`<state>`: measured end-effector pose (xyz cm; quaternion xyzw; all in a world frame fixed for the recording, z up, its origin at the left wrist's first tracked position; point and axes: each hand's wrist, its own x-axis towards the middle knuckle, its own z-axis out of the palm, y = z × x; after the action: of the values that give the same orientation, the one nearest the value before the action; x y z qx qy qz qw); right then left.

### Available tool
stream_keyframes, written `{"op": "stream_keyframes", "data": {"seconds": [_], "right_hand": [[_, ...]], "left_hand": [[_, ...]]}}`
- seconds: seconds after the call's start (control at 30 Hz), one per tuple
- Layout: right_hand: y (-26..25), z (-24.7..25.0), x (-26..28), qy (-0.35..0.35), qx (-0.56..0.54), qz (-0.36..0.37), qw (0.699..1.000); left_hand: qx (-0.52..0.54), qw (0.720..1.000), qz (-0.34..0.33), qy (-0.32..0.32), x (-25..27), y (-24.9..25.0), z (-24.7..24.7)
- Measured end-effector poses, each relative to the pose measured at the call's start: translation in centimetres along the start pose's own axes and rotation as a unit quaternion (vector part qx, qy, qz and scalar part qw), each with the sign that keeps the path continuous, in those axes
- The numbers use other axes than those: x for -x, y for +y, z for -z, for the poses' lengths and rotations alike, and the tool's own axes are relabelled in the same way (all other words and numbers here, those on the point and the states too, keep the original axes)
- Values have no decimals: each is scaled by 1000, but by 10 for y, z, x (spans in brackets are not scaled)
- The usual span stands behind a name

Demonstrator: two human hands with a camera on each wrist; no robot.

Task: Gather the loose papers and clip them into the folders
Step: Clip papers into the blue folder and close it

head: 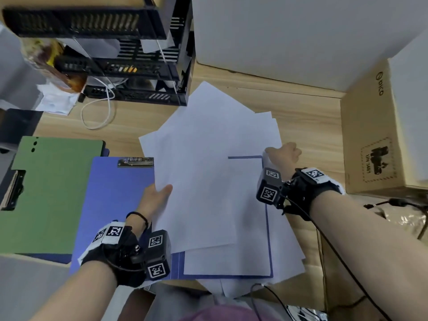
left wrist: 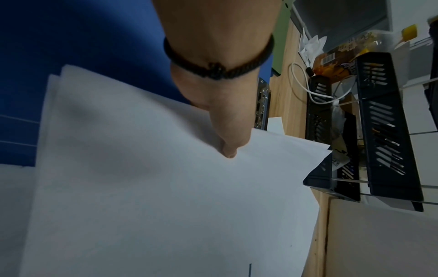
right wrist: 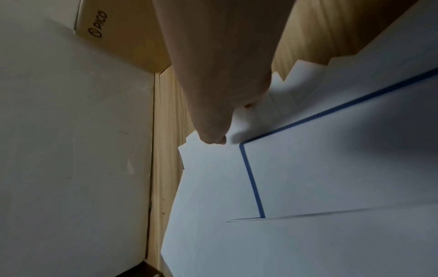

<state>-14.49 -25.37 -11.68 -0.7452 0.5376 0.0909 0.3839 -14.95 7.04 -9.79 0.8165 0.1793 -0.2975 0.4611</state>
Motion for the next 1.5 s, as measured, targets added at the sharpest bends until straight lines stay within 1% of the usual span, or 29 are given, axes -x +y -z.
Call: {"op": "stream_keyframes", "data": {"seconds": [0.07,0.13,0.2,0.27,0.33,0.37,0.4,0.47,0.5,0.57,0.63,0.8,0.93,1.07,1.17,1.23,1.27,1.33,1.4,1.5], "right_hand": [[-10,-9,-2,29,17,-17,999],[-14,-15,-4,77,18,-31,996],[-16,-18,-5,96,1,-33,995],[-20,-16,-7,87,-36,-38,995],[-24,-11,-10,57,-92,-79,991],[-25,-9,-11,42,-103,-96,989],[-24,-7,-10,34,-105,-88,990],[-20,0,-9,35,-83,-29,995],[-17,3,-9,23,-76,-7,997],[-10,11,-9,-25,-80,42,996],[-7,23,-7,-49,-116,86,988],[-31,64,10,-5,-169,175,970],[-73,105,39,22,-201,278,939],[-124,141,99,1,-205,394,896],[-148,158,133,19,-266,434,861],[-147,159,138,41,-327,418,847],[-141,155,136,51,-354,392,847],[-119,141,135,71,-374,322,867],[-86,116,132,84,-374,237,893],[-22,67,127,63,-369,138,917]], "left_hand": [[-4,1000,8,-7,-2,-3,0],[-7,1000,11,-13,-2,-5,0],[-6,1000,10,-20,-2,-6,-2],[2,1000,9,-20,-1,-6,-4],[11,1000,9,-16,-2,-6,-6],[13,1000,6,-14,-3,-6,-7],[13,1000,4,-15,-3,-5,-8],[9,1000,0,-16,-4,-3,-8],[7,1000,-1,-15,-4,-2,-8],[4,1000,-2,-16,-4,0,-9],[2,1000,-4,-21,-4,2,-9],[-20,999,-15,-30,-7,8,-11],[-49,998,-23,-36,-6,12,-11],[-73,995,-36,-61,-2,20,-11],[-65,993,-52,-83,4,26,-9],[-55,993,-55,-86,6,25,-6],[-50,993,-55,-86,7,23,-5],[-37,994,-59,-83,10,19,-1],[2,995,-49,-83,12,10,2],[60,994,-31,-83,16,-4,9]]}}
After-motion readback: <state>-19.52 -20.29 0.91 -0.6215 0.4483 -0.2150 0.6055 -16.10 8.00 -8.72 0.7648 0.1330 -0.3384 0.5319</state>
